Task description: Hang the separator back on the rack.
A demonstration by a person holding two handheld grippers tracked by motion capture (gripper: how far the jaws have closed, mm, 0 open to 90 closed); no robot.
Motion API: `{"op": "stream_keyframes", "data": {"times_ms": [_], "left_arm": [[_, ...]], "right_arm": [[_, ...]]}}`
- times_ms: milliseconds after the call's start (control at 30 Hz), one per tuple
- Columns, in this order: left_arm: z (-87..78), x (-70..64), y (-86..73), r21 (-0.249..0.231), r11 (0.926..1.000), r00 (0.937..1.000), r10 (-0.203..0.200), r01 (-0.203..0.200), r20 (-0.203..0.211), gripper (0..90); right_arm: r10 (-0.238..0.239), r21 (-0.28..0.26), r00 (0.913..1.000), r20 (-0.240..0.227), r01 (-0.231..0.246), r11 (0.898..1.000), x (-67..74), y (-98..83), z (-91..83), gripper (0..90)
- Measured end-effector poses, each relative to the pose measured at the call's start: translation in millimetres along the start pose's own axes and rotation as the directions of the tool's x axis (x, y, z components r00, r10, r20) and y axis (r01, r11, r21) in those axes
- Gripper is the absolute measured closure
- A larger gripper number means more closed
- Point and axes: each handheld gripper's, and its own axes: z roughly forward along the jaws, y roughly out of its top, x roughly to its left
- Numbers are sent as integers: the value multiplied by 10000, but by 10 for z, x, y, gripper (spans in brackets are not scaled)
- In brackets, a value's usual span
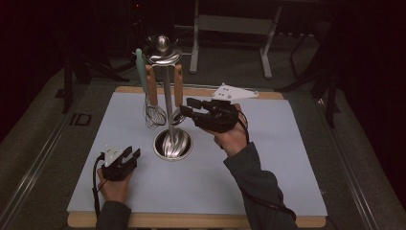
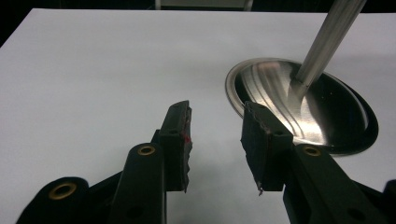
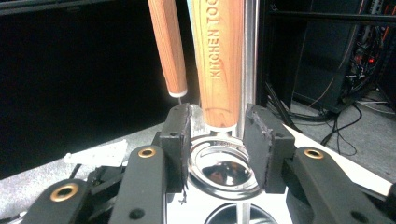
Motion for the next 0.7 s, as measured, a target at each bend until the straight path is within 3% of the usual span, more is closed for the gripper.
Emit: {"op": "stream_keyframes", "data": {"times_ms": [433,700], "left_arm": [[2,-4,0,10,10000,10000,-9,9,-29,621],[1,-4,1,35,10000,10000,-9,9,-38,616]], "right_arm": [[102,211,9998,171,-105,9997,-65,-90,-135,584],[166,802,9986,512,-206,9966,-160,-264,-211,562]]}}
